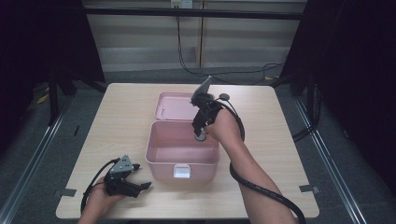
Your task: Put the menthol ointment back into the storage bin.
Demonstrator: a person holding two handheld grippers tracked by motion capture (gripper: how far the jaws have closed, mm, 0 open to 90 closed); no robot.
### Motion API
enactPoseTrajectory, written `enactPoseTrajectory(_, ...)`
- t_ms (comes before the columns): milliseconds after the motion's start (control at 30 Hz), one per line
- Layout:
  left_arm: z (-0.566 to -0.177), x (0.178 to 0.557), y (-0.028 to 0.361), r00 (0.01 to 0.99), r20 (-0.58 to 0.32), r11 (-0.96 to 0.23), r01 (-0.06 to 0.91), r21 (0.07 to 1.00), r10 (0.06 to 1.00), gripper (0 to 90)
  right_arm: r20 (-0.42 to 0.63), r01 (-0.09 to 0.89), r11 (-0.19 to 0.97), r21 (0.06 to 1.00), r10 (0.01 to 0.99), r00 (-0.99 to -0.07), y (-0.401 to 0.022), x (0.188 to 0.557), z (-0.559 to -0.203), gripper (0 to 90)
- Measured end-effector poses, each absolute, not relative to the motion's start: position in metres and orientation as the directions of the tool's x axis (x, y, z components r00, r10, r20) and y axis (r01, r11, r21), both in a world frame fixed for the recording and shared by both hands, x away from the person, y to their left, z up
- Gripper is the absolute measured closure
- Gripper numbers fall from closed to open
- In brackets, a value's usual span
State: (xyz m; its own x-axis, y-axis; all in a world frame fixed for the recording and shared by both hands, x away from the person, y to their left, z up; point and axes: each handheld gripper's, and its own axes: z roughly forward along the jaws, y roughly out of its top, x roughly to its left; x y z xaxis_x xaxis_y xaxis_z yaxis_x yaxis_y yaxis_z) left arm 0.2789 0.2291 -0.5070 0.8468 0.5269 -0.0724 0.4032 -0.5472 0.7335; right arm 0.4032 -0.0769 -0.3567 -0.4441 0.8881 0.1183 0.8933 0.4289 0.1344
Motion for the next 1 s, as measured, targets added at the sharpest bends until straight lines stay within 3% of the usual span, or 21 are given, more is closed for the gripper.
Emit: enactPoseTrajectory(1000, -0.507, 0.279, 0.229, 0.846, -0.066, -0.55, 0.401, 0.732, 0.529, 15.3, 0.083, 0.893, 0.428, 0.139, 0.894, -0.441, -0.067, 0.405, -0.381, 50.7)
